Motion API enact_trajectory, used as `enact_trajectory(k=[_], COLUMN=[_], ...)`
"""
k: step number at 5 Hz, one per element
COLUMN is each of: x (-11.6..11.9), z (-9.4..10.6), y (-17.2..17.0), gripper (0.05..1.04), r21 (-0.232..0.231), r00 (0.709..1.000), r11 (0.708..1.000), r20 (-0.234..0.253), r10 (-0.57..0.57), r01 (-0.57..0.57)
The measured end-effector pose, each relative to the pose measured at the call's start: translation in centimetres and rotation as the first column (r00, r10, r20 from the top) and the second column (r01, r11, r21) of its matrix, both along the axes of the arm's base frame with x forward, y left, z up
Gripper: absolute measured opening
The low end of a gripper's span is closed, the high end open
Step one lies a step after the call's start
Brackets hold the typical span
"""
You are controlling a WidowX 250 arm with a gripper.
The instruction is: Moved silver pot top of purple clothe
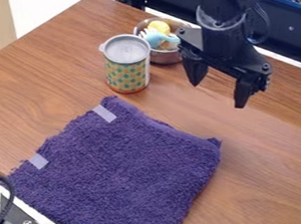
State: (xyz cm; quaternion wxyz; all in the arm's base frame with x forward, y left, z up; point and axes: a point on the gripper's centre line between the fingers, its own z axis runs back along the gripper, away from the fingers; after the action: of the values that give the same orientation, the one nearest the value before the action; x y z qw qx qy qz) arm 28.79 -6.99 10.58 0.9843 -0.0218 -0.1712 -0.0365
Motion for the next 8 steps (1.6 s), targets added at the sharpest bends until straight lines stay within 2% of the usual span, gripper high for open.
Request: enact_trajectory(k=[1, 2, 3, 4, 5, 6, 7, 8], x=[-0.4, 2.1, 3.8, 5.5, 7.5, 9.8, 11.9, 13.2], z=[-0.9, -1.1, -0.3, 1.0, 1.9, 1.3, 0.8, 0.3], y=[0.1, 0.8, 2.6, 5.0, 7.5, 9.2, 10.7, 11.9], gripper=[0.999, 0.999, 0.999, 0.999, 0.999, 0.999, 0.999, 0.999], r21=[0.004, -0.029, -0.067, -0.101, -0.147, -0.147, -0.136, -0.132], r00=[0.999, 0.964, 0.936, 0.866, 0.785, 0.731, 0.699, 0.682], r11=[1.0, 0.969, 0.934, 0.862, 0.781, 0.733, 0.708, 0.693], r20=[-0.038, -0.111, -0.064, 0.004, 0.042, 0.078, 0.114, 0.126], r10=[0.012, 0.24, 0.347, 0.5, 0.619, 0.678, 0.706, 0.721], r01=[-0.012, -0.245, -0.351, -0.497, -0.608, -0.664, -0.693, -0.709])
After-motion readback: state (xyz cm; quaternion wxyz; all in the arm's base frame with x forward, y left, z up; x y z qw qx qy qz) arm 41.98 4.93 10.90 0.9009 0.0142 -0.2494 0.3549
